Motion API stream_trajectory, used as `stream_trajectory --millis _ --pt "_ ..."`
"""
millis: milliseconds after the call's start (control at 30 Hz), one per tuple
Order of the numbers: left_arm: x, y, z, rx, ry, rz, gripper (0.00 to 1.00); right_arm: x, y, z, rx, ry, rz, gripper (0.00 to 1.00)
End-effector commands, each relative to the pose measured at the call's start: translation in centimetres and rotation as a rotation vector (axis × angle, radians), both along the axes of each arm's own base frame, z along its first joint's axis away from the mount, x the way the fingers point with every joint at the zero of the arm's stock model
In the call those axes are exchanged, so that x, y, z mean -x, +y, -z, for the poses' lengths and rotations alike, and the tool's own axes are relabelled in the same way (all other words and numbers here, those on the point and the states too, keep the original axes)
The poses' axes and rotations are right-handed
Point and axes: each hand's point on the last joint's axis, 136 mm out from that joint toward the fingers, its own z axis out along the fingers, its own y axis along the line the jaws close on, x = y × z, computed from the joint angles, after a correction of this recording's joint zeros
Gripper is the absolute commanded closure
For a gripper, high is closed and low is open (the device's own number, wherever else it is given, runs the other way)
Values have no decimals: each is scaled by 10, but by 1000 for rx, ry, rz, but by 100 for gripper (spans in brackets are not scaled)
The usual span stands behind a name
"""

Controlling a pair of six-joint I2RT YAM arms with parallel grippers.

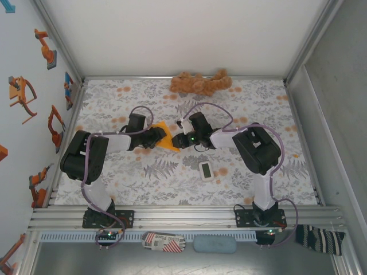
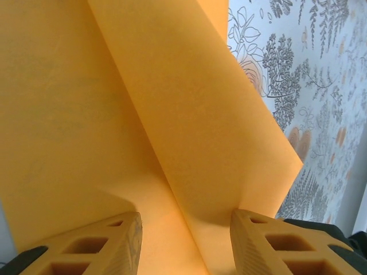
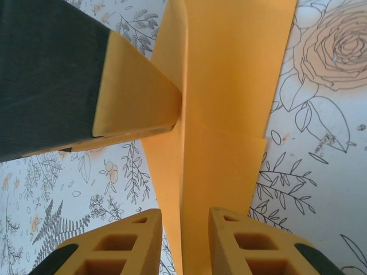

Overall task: Fold a paper plane with a square sheet of paper (pick it up from the middle)
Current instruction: Fourth fold the wing at the center of the table.

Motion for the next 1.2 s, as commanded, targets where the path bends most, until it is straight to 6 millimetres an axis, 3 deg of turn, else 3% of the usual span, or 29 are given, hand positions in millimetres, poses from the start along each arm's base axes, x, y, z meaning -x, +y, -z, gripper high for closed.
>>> stream_trajectory --millis 0,700,1167 --pt "33 32 48 -174 188 -36 54 -2 -1 -10 -4 -46 -15 73" --pt "54 41 76 -274 396 -31 52 3 15 4 6 -2 -101 76" --pt "58 41 82 -285 427 -25 52 4 17 13 17 24 -113 81"
